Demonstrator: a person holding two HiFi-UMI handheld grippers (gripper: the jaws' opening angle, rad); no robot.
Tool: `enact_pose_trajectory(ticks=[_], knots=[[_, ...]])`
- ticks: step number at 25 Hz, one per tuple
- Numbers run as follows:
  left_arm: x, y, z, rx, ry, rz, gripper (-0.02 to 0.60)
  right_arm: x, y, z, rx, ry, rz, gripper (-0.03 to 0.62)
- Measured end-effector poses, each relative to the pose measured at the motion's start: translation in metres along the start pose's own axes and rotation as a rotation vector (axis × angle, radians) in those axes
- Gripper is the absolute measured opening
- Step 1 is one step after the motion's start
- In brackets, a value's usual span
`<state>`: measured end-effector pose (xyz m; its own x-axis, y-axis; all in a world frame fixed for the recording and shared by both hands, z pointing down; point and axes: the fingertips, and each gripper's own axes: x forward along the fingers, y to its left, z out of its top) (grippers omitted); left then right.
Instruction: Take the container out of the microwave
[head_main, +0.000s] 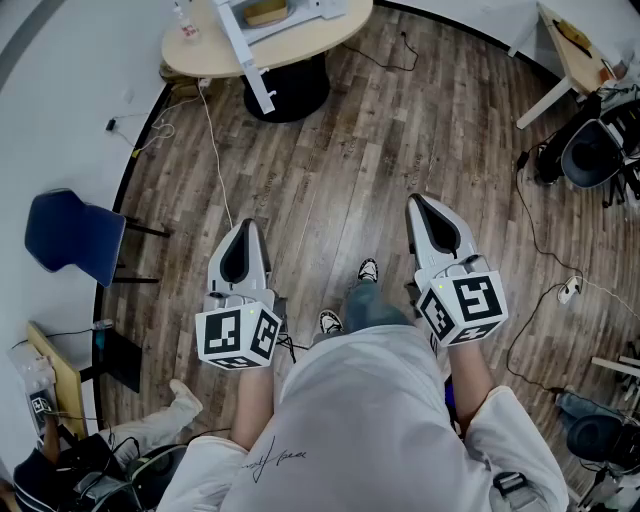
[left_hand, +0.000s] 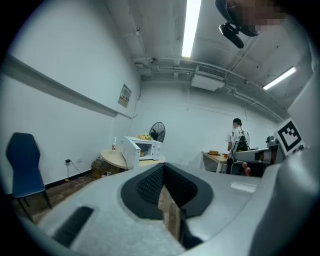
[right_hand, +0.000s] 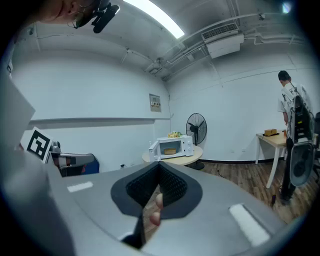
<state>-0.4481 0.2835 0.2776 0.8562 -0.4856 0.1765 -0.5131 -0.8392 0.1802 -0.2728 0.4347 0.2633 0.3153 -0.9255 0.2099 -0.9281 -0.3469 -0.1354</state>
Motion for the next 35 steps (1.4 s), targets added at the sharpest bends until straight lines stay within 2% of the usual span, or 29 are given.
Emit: enact_pose_trajectory(ticks=[3,6,12,15,20,23,29,35], knots=[[0.026,-0.015,-0.003,-0.030,0.017,-0.051,-0.008,0.015,-0.018,0.000,0.064,0.012,0.015,0.011],[0.053,-0.035,0.000,-0.103,-0.007,-0.136,-0.008,0.029,-0.039,0.004,0.117,0.014,0.029,0.011],[0.106,-0.068,0.004,-0.124,0.017,-0.247,0.000,0.054,-0.084,0.010,0.136,0.013,0.024,0.012],[0.128,-0.082,0.011,-0.138,0.012,-0.266,0.002,0.061,-0.105,0.012,0.144,0.011,0.027,0.012],[0.161,-0.106,0.014,-0.082,0.008,-0.276,0.002,0.067,-0.131,0.011,0.150,-0.005,0.074,0.011],[0.181,-0.118,0.012,-0.107,0.010,-0.283,0.002,0.073,-0.150,0.007,0.165,0.004,0.095,0.011],[0.213,-0.136,0.008,-0.145,0.053,-0.249,0.003,0.081,-0.181,0.007,0.231,0.036,0.107,0.011],[0.225,-0.139,-0.002,-0.168,0.062,-0.256,0.003,0.091,-0.184,-0.014,0.190,0.079,0.102,0.011]])
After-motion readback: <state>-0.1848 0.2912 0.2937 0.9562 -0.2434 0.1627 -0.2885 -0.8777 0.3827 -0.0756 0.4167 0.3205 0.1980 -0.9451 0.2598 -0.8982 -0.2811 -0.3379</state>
